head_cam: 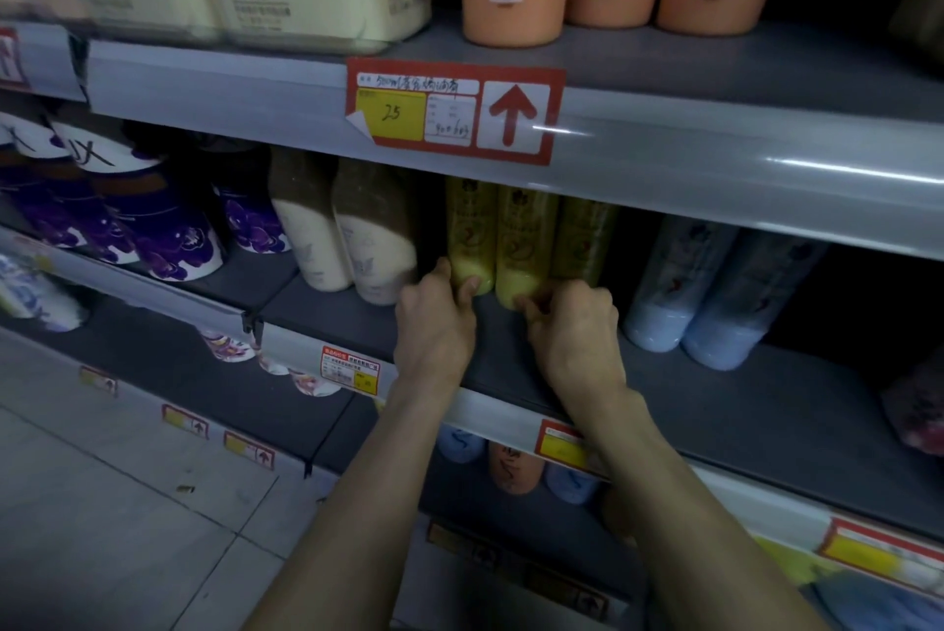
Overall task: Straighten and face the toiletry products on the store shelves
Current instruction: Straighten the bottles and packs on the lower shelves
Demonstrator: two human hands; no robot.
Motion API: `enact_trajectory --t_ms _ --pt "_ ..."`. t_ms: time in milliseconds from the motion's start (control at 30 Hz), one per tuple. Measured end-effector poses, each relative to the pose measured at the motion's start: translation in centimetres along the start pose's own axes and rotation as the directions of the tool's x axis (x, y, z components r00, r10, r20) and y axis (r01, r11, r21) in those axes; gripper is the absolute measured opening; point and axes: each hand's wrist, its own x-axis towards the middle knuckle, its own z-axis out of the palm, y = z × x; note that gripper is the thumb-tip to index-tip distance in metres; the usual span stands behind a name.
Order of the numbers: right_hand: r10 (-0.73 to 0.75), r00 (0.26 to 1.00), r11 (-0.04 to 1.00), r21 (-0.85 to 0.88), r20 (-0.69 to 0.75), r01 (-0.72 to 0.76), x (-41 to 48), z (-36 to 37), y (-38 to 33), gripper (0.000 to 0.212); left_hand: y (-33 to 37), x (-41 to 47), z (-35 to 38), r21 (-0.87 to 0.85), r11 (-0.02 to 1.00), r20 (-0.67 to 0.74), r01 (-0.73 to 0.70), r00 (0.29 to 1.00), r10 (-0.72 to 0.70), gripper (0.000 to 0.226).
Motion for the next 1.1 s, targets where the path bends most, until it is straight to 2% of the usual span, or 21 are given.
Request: enact_trajectory --t_ms 133,233,367,533,633,733,767,867,967,1100 --pt "-0.042 0.999 0.999 -0.017 0.005 0.042 -1.2 -1.4 0.6 0.027 0.0 -0.1 -0.1 0.025 1.000 0.005 -0.005 1.000 0.005 0.029" --pt "-0.118 0.991 0.992 0.041 -0.057 0.120 -2.9 -3.2 1.5 0.024 0.4 -1.2 -0.9 0.010 0.999 -0.066 -0.037 0.997 0.038 0.031" --pt "-0.151 0.978 0.982 0.095 -0.145 0.166 -6.5 -5.9 3.3 0.021 3.0 -5.8 -2.2 -0.059 0.996 -0.169 -0.063 0.984 0.052 0.029" --pt "-0.104 0.974 0.976 0.169 -0.199 0.139 -10.1 -10.4 6.2 0.018 8.4 -13.0 -1.6 -0.261 0.960 -0.162 -0.099 0.985 0.058 0.029" --pt "-0.097 0.975 0.976 0.172 -0.199 0.133 -12.1 -13.5 8.4 0.021 11.4 -17.1 0.1 -0.292 0.949 -0.083 -0.119 0.992 0.099 0.027" --pt "-0.060 0.984 0.984 0.155 -0.166 0.086 -13.5 -16.8 10.4 0.040 14.1 -20.4 2.2 -0.304 0.940 0.014 -0.157 0.986 0.169 0.012" --pt "-0.051 0.986 0.984 0.159 -0.161 0.077 -13.7 -17.9 11.0 0.039 14.9 -21.0 3.0 -0.296 0.938 0.041 -0.180 0.979 0.201 0.010" --pt "-0.025 0.983 0.980 0.188 -0.181 0.060 -14.2 -20.9 13.0 0.020 17.7 -22.2 4.8 -0.291 0.932 0.182 -0.216 0.944 0.276 0.015" --pt "-0.014 0.982 0.976 0.212 -0.189 0.055 -15.7 -23.7 15.0 0.023 20.2 -22.8 6.8 -0.344 0.926 0.301 -0.156 0.916 0.266 0.038" --pt "0.045 0.957 0.981 0.195 -0.287 0.013 -18.1 -27.2 17.9 0.033 21.8 -22.9 8.9 -0.439 0.897 0.387 0.042 0.910 0.147 0.046"
